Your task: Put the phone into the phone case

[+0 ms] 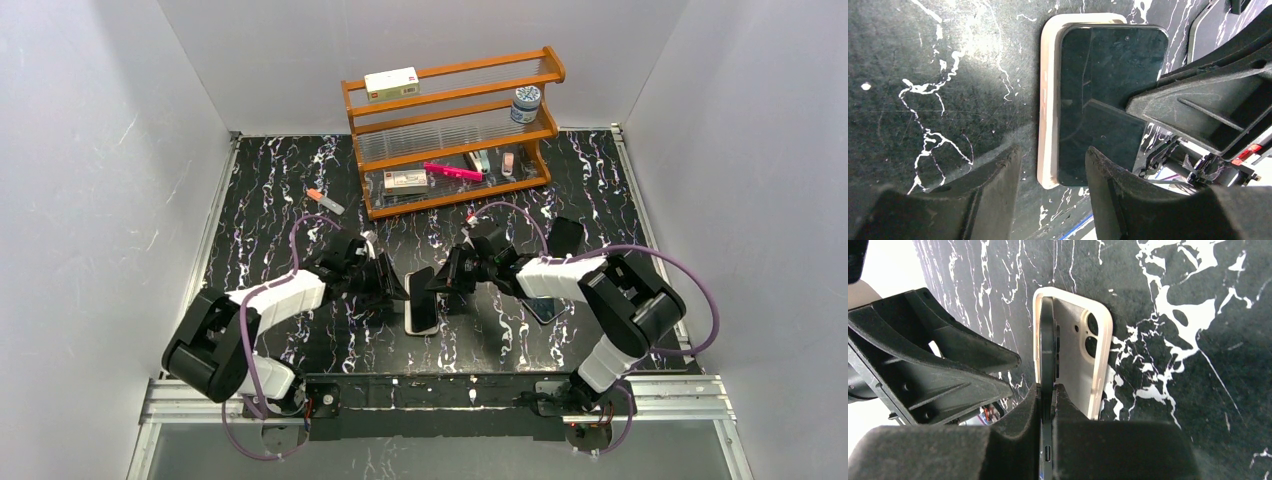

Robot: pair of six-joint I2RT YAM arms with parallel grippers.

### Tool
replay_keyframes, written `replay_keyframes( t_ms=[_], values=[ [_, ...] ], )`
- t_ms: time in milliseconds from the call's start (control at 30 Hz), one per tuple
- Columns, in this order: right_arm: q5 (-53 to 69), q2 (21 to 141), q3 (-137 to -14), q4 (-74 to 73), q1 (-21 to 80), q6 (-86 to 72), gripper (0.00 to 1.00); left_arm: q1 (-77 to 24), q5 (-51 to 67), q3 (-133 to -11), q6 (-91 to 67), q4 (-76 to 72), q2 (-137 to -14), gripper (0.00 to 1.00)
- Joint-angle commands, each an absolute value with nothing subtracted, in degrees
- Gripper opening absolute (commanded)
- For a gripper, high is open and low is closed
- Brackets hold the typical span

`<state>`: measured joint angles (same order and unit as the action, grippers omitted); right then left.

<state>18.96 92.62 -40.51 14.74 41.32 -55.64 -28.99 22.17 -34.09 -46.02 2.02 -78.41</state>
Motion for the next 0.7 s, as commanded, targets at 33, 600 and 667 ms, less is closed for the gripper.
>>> replay_keyframes(
  t_ms=[33,600,667],
  values=[
    [19.37,93.78,-38.66,22.75,41.33,-57.55,0.01,-28.83,24.9,-33.16,-45.17,-1.49,-80.6,0.48],
    [18.98,99.05,-35.22,32.61,41.38,-60.02,0.01,-29.12,29.2,-27.81,-49.23,-11.52,-83.02,0.38],
    [18.1,99.14,-34.57,33.41,41.53,-60.99,0.01,-29.46,29.8,-26.65,-50.5,-13.56,-82.89,0.36]
  ],
)
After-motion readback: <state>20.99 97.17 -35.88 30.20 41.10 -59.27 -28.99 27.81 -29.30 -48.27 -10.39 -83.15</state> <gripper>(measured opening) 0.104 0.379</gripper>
